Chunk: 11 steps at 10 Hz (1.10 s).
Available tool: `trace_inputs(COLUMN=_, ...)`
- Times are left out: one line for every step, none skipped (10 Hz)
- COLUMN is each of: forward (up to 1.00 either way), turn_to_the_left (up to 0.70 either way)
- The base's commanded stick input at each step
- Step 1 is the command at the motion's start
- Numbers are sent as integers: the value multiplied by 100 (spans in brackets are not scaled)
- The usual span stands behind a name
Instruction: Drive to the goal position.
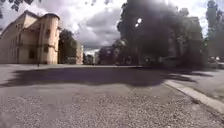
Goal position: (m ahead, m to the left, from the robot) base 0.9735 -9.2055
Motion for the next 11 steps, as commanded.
trace_inputs(forward=85, turn_to_the_left=0)
trace_inputs(forward=85, turn_to_the_left=0)
trace_inputs(forward=85, turn_to_the_left=0)
trace_inputs(forward=85, turn_to_the_left=-25)
trace_inputs(forward=85, turn_to_the_left=-34)
trace_inputs(forward=85, turn_to_the_left=-34)
trace_inputs(forward=85, turn_to_the_left=-34)
trace_inputs(forward=85, turn_to_the_left=-34)
trace_inputs(forward=85, turn_to_the_left=-34)
trace_inputs(forward=85, turn_to_the_left=-34)
trace_inputs(forward=85, turn_to_the_left=-34)
